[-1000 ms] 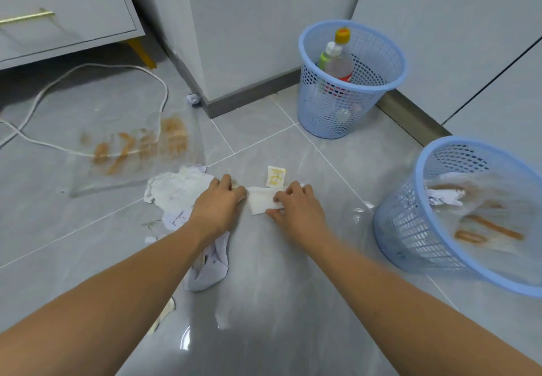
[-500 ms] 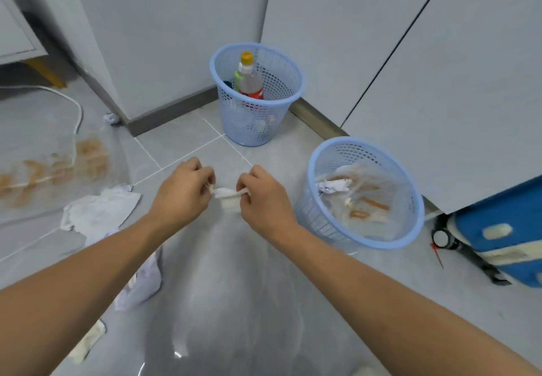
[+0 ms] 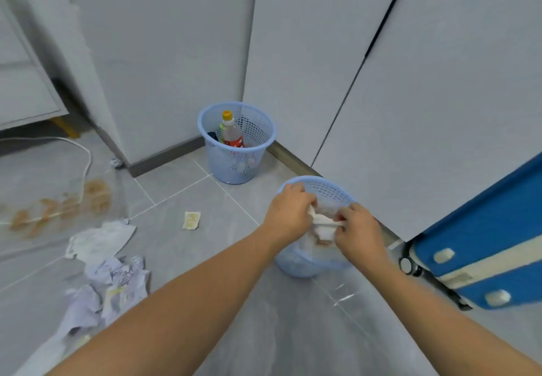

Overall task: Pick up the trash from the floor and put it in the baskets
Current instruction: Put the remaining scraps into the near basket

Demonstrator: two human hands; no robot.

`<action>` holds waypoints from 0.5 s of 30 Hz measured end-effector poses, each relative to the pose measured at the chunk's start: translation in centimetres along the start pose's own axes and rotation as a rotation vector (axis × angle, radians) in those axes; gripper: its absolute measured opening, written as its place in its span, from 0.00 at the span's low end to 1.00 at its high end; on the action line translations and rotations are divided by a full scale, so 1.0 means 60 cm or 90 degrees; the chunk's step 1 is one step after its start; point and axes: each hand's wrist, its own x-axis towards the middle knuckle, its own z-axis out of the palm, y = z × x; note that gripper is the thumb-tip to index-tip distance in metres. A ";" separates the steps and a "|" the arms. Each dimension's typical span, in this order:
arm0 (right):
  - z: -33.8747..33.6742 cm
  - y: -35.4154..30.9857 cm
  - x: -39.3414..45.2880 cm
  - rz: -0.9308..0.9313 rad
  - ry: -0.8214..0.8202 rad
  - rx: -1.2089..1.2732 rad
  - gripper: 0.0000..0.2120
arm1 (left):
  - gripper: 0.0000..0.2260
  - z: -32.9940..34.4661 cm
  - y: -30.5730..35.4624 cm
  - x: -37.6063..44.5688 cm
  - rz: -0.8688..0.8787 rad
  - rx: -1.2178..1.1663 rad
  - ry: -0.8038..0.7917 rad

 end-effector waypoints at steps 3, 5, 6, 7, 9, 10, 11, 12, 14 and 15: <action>0.004 -0.005 -0.001 -0.011 -0.049 -0.022 0.14 | 0.16 -0.002 -0.010 -0.018 -0.008 0.060 -0.038; 0.003 -0.030 0.000 -0.059 0.016 -0.010 0.12 | 0.16 -0.017 -0.028 -0.043 -0.002 0.068 -0.001; 0.005 -0.049 0.003 -0.090 0.043 0.003 0.10 | 0.15 -0.028 -0.043 -0.060 -0.008 0.071 0.015; 0.009 -0.072 0.005 -0.112 0.058 0.022 0.08 | 0.14 -0.039 -0.064 -0.081 -0.022 0.073 0.029; 0.028 -0.128 0.007 -0.141 0.047 0.074 0.07 | 0.13 -0.061 -0.115 -0.131 -0.070 0.066 0.051; 0.042 -0.160 0.005 -0.163 0.033 0.097 0.07 | 0.12 -0.072 -0.143 -0.161 -0.100 0.065 0.056; 0.060 -0.192 0.001 -0.189 0.019 0.116 0.07 | 0.12 -0.082 -0.172 -0.192 -0.131 0.070 0.055; 0.078 -0.224 -0.005 -0.216 0.002 0.133 0.07 | 0.12 -0.090 -0.202 -0.223 -0.162 0.076 0.050; 0.124 -0.285 -0.014 -0.248 -0.059 0.161 0.07 | 0.12 -0.108 -0.266 -0.283 -0.230 0.085 0.043; 0.150 -0.313 -0.018 -0.251 -0.100 0.161 0.07 | 0.12 -0.117 -0.299 -0.311 -0.266 0.090 0.042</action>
